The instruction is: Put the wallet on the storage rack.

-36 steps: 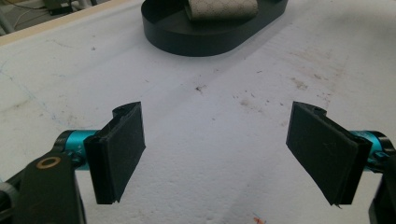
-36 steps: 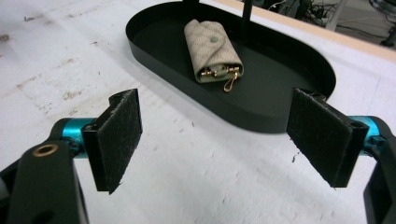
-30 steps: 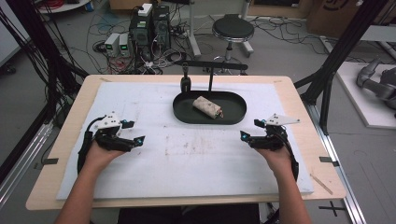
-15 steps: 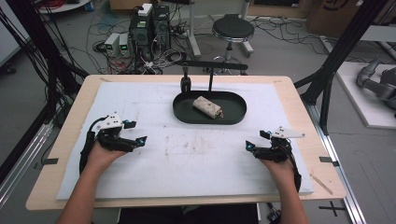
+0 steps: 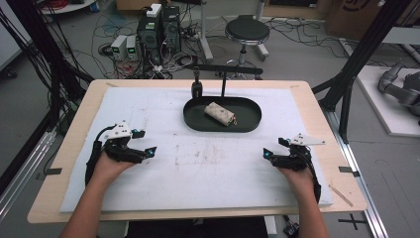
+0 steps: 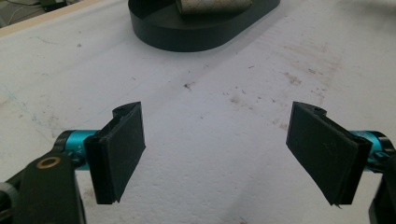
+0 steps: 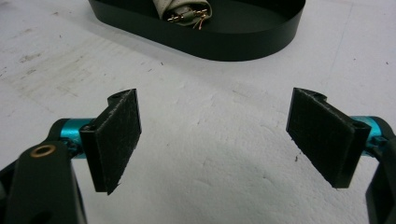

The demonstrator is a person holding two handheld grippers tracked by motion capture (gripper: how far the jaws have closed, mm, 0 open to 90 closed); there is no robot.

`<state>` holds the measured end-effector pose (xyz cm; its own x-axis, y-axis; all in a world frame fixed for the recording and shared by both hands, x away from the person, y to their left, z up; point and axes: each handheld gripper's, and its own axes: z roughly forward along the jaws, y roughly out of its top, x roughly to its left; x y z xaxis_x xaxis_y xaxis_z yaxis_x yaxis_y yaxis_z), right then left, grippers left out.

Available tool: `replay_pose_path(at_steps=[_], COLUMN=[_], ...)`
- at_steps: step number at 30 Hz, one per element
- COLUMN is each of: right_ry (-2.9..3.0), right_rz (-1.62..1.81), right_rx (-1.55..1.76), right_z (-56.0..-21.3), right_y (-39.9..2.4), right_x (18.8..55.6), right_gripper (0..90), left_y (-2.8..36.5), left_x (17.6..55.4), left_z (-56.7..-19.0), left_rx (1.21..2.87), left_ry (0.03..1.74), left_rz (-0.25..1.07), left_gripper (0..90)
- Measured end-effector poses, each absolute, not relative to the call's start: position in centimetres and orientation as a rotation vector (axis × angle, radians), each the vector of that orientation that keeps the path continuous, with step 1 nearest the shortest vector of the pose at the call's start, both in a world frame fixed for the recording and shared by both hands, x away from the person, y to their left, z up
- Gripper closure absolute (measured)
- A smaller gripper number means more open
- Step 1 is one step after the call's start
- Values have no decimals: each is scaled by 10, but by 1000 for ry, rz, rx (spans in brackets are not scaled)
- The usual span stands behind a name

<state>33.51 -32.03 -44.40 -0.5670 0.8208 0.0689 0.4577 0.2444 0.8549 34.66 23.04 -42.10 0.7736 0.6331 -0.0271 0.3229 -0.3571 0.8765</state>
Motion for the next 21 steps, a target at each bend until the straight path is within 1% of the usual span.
replay_pose_path(at_steps=[21], right_ry=[2140], right_rz=[1241], right_rx=[1182], right_z=[-445], right_y=[-318], right_x=[335], right_gripper=[185], left_y=[234], left_x=[348], left_z=[-424], left_rx=[1981], left_ry=[741], left_rz=[395], left_gripper=[194])
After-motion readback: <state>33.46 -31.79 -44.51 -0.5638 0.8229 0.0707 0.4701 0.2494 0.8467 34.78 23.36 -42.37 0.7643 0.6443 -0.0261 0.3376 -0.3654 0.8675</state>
